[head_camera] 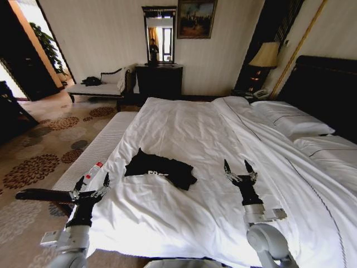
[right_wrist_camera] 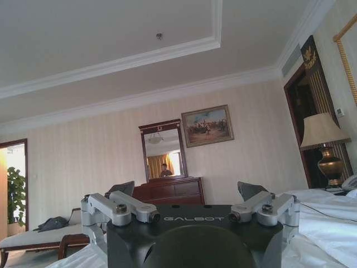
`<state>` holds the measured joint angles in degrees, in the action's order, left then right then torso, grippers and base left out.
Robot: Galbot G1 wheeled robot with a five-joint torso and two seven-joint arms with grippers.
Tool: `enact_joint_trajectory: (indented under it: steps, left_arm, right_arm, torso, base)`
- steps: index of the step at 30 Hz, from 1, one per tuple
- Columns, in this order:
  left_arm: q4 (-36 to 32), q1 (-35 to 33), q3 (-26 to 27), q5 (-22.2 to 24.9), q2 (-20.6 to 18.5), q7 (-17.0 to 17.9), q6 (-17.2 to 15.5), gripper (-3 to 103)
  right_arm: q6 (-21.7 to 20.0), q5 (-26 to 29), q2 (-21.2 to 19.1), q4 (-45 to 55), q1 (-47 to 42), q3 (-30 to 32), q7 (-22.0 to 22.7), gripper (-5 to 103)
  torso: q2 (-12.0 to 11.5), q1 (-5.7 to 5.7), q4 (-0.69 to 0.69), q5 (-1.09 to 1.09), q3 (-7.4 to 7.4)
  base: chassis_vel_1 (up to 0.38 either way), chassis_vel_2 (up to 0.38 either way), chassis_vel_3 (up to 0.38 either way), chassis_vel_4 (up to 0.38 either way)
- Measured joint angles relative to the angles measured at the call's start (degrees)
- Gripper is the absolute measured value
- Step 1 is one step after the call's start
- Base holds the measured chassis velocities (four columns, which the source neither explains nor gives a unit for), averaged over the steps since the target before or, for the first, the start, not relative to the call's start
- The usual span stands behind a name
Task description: Fold the clothes on the bed.
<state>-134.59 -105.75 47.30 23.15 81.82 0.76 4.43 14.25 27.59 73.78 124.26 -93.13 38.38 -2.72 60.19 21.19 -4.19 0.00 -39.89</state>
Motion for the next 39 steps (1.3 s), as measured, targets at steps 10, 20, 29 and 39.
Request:
enact_joint_trajectory:
  steps: [10, 20, 29, 39]
  left_arm:
    - [2.6, 3.0, 0.2, 2.5, -1.1, 0.8, -0.7, 100]
    - [5.1, 6.7, 1.1, 4.9, -3.0, 1.8, -3.0, 100]
    - [5.7, 8.7, 2.0, 6.6, -5.6, 3.0, -4.8, 100]
    - [15.3, 20.3, -0.5, 17.3, -17.1, 11.0, -12.7, 100]
  right_arm:
    - [-0.1, -0.7, 0.6, -0.9, -0.3, -0.1, -0.1, 100]
    - [0.3, -0.8, 0.8, -2.6, 0.3, -0.2, -0.1, 100]
    - [1.2, 0.3, 0.6, -3.1, 1.8, -1.4, 0.8, 100]
    - [1.9, -0.3, -0.1, -5.1, 3.9, -2.4, 1.3, 100]
  torso:
    - [0.0, 0.0, 0.0, 0.0, 0.0]
    - [0.0, 0.0, 0.0, 0.01, 0.0]
    - [0.0, 0.0, 0.01, -0.01, 0.0]
    - [0.0, 0.02, 0.0, -0.01, -0.01]
  base:
    - [0.0, 0.0, 0.0, 0.0]
    - [0.0, 0.0, 0.0, 0.0]
    - [0.043, 0.048, -0.034, -0.04]
    - [0.0, 0.0, 0.0, 0.0]
